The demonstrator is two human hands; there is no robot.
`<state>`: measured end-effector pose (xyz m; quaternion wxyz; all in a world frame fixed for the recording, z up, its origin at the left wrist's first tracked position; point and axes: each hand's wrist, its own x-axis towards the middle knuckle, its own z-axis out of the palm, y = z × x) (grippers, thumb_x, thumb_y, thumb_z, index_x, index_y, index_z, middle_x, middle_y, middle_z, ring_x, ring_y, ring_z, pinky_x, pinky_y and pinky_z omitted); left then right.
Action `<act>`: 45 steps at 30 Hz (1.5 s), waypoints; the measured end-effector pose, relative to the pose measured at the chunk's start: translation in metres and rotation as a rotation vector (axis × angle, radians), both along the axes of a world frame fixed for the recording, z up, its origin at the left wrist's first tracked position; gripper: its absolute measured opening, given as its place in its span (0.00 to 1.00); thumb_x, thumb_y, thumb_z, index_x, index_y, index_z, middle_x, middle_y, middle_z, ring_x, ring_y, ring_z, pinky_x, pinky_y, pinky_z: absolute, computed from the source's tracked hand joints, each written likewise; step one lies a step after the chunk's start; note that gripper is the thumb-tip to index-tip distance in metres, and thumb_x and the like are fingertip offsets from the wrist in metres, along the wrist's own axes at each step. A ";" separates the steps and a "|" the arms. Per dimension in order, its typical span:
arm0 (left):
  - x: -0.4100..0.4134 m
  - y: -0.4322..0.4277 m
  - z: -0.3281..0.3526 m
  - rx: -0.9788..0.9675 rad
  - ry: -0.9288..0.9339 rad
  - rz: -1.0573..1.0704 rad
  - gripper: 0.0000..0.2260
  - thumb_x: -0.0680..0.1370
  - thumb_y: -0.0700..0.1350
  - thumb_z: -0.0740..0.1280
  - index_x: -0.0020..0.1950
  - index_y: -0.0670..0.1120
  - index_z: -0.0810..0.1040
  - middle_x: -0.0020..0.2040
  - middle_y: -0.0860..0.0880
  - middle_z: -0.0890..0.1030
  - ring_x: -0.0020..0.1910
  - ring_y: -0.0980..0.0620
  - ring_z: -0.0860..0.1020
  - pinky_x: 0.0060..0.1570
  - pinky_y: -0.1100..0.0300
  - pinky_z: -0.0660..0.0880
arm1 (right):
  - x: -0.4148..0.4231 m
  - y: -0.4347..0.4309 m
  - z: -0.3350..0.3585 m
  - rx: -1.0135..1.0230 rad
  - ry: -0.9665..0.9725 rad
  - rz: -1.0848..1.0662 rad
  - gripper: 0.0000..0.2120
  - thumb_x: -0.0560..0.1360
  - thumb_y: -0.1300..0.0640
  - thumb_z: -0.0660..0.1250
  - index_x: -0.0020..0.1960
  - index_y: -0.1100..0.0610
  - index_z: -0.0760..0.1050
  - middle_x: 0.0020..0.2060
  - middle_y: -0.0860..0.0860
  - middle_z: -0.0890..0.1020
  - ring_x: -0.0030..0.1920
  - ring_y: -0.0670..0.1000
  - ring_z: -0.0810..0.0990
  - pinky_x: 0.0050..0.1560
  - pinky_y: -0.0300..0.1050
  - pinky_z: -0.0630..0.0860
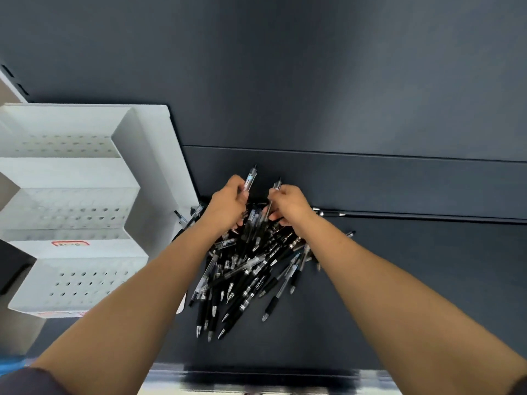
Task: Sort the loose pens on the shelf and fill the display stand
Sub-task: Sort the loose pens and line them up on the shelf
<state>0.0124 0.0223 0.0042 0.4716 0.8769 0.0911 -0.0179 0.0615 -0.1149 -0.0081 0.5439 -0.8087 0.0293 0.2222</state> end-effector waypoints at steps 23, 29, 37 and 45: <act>-0.002 -0.152 0.029 -0.297 0.120 -0.184 0.06 0.79 0.39 0.63 0.55 0.45 0.71 0.42 0.46 0.76 0.40 0.52 0.77 0.44 0.56 0.76 | -0.027 -0.168 0.049 0.008 -0.017 0.022 0.07 0.82 0.53 0.55 0.55 0.56 0.68 0.33 0.52 0.77 0.32 0.47 0.73 0.37 0.41 0.74; 0.013 -0.248 0.025 -0.299 0.115 -0.128 0.05 0.77 0.36 0.66 0.51 0.42 0.73 0.44 0.42 0.80 0.39 0.49 0.79 0.43 0.53 0.77 | -0.021 -0.254 0.046 0.198 0.081 0.004 0.06 0.82 0.55 0.55 0.56 0.56 0.68 0.36 0.53 0.76 0.35 0.51 0.78 0.46 0.51 0.80; 0.040 -0.411 0.006 -0.202 0.147 -0.157 0.09 0.74 0.34 0.68 0.53 0.41 0.75 0.46 0.40 0.82 0.44 0.44 0.82 0.40 0.58 0.76 | 0.000 -0.409 0.028 0.143 0.167 0.083 0.09 0.79 0.61 0.61 0.56 0.51 0.75 0.47 0.55 0.82 0.43 0.54 0.83 0.50 0.51 0.80; 0.066 -0.477 -0.004 -0.255 0.272 -0.165 0.08 0.77 0.34 0.60 0.49 0.44 0.77 0.36 0.45 0.79 0.32 0.49 0.76 0.35 0.60 0.72 | 0.024 -0.463 0.004 0.197 0.172 0.016 0.07 0.81 0.57 0.59 0.55 0.51 0.75 0.38 0.53 0.80 0.36 0.50 0.80 0.48 0.53 0.80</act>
